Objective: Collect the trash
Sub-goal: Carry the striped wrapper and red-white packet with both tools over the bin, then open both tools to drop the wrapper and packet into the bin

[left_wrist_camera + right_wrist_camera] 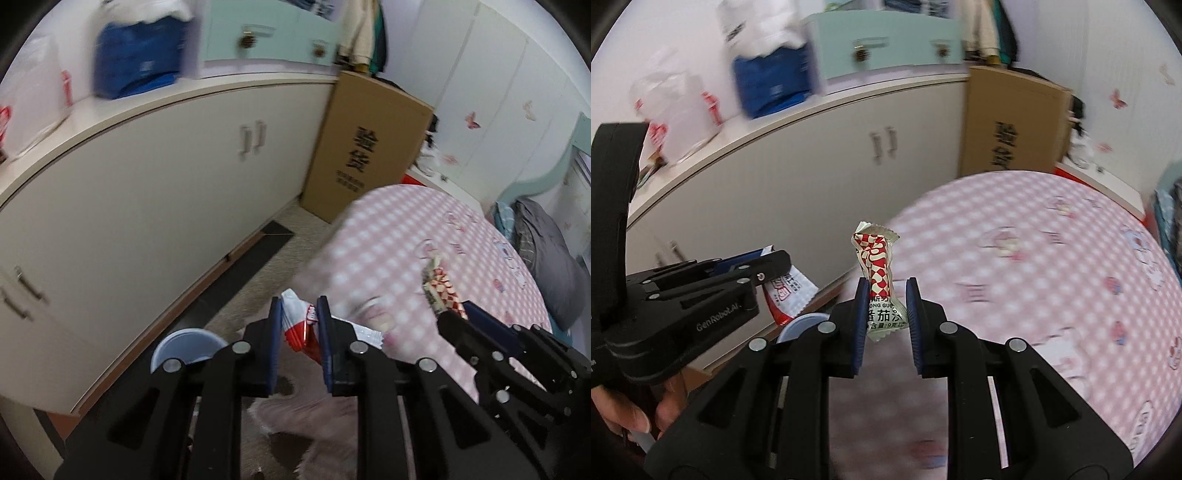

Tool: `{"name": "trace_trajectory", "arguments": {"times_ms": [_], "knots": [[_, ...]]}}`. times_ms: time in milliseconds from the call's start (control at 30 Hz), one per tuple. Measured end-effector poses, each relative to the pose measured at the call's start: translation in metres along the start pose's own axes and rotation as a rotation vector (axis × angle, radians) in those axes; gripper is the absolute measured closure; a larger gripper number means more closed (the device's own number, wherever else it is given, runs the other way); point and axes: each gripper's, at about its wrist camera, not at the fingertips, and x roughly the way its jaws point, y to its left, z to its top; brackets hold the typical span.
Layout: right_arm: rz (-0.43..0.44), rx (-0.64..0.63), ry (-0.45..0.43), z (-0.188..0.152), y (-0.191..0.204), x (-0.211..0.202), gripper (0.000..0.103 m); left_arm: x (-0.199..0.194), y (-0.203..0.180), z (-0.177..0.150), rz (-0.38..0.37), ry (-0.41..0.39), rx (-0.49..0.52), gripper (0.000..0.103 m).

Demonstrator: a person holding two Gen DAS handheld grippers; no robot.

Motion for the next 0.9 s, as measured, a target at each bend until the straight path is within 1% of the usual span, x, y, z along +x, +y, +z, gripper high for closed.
{"name": "trace_trajectory", "arguments": {"times_ms": [167, 233, 400, 533, 700, 767, 800, 900], "knots": [[0.055, -0.032, 0.025, -0.007, 0.05, 0.02, 0.083, -0.009, 0.053, -0.014, 0.047, 0.017, -0.04, 0.085], [0.08, -0.041, 0.039, -0.009, 0.071, 0.032, 0.083, -0.008, 0.077, -0.02, 0.077, 0.03, -0.059, 0.085], [0.121, -0.051, 0.06, -0.013, 0.109, 0.057, 0.083, -0.001, 0.123, -0.028, 0.15, 0.056, -0.083, 0.085], [0.143, -0.049, 0.075, -0.016, 0.13, 0.077, 0.083, 0.009, 0.146, -0.029, 0.156, 0.083, -0.108, 0.084], [0.151, -0.027, 0.093, -0.017, 0.139, 0.094, 0.083, 0.024, 0.163, -0.024, 0.154, 0.112, -0.137, 0.083], [0.149, -0.019, 0.093, -0.017, 0.14, 0.097, 0.083, 0.032, 0.167, -0.023, 0.15, 0.133, -0.151, 0.06], [0.143, -0.013, 0.095, -0.017, 0.14, 0.099, 0.083, 0.035, 0.17, -0.022, 0.164, 0.138, -0.152, 0.048], [0.148, -0.002, 0.104, -0.018, 0.14, 0.104, 0.083, 0.035, 0.175, -0.023, 0.162, 0.118, -0.153, 0.044]]}}
